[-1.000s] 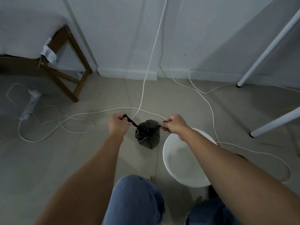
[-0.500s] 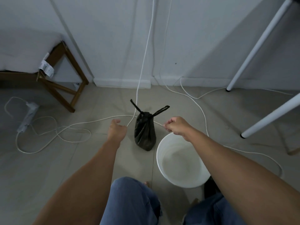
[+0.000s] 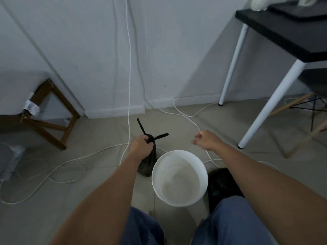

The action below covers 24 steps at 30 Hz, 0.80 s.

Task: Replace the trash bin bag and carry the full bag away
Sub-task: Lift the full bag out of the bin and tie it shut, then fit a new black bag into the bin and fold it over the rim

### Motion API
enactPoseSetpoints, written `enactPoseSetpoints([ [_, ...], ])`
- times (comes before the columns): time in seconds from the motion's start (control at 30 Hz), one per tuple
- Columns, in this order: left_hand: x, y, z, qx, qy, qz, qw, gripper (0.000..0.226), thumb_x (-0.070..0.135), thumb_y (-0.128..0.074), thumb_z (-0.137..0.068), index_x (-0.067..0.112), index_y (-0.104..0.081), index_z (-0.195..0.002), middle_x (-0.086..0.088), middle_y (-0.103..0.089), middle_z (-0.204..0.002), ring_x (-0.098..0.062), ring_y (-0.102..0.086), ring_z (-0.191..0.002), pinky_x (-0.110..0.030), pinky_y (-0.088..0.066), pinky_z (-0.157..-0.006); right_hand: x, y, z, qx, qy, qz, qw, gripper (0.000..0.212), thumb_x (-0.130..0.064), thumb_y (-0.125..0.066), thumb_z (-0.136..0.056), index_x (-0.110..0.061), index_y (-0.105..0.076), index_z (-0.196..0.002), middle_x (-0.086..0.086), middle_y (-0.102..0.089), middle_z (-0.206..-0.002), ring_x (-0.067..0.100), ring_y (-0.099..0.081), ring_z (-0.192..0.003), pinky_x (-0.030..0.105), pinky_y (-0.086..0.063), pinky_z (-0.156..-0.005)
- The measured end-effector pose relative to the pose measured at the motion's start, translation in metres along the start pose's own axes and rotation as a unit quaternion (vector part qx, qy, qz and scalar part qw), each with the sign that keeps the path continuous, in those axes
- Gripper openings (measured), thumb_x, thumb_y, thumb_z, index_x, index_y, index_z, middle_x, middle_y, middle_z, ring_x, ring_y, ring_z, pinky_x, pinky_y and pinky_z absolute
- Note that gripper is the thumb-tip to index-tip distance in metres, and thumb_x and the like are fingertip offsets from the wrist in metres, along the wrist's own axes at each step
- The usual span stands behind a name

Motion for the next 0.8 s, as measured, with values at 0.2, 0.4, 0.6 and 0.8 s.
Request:
enactPoseSetpoints([
  [0.2, 0.042, -0.056, 0.025, -0.054, -0.03, -0.034, 0.997, 0.045, 0.02, -0.061, -0.092, 0.011, -0.057, -0.136, -0.013, -0.063, -0.13, -0.029, -0.059, -0.121, -0.032, -0.046, -0.1, 0.064, 0.045, 0.014, 0.029, -0.045, -0.009, 0.999, 0.042, -0.035, -0.068, -0.083, -0.01, -0.061, -0.116, 0.011, -0.063, -0.122, 0.027, -0.058, -0.112, 0.031, -0.043, -0.093],
  [0.4, 0.069, -0.109, 0.043, -0.093, -0.068, -0.073, 0.991, 0.045, 0.025, -0.06, -0.096, 0.012, -0.053, -0.138, -0.01, -0.058, -0.136, -0.027, -0.053, -0.129, -0.033, -0.042, -0.107, 0.125, 0.063, 0.025, 0.044, -0.089, -0.02, 0.995, 0.042, -0.032, -0.068, -0.084, -0.007, -0.06, -0.116, 0.013, -0.062, -0.124, 0.029, -0.056, -0.116, 0.032, -0.042, -0.096],
  [0.6, 0.087, -0.164, 0.056, -0.136, -0.094, -0.078, 0.983, 0.041, 0.024, -0.063, -0.095, 0.013, -0.056, -0.135, -0.008, -0.062, -0.128, -0.025, -0.057, -0.122, -0.029, -0.042, -0.1, 0.18, 0.062, 0.03, 0.033, -0.124, -0.028, 0.991, 0.035, -0.029, -0.066, -0.086, -0.005, -0.06, -0.111, 0.012, -0.059, -0.122, 0.029, -0.054, -0.115, 0.03, -0.039, -0.091],
  [0.8, 0.092, -0.222, 0.069, -0.196, -0.091, -0.084, 0.973, 0.039, 0.021, -0.063, -0.094, 0.011, -0.058, -0.132, -0.012, -0.068, -0.116, -0.026, -0.061, -0.117, -0.027, -0.044, -0.098, 0.238, 0.044, 0.036, 0.013, -0.185, -0.06, 0.981, 0.034, -0.032, -0.063, -0.087, -0.007, -0.058, -0.11, 0.012, -0.057, -0.121, 0.028, -0.054, -0.112, 0.032, -0.039, -0.087],
])
Point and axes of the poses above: each hand's wrist, its own z-axis away from the middle knuckle, its own y-axis out of the back of the hand, x = y × z, the point moved 1 cm from there along -z, towards the middle knuckle
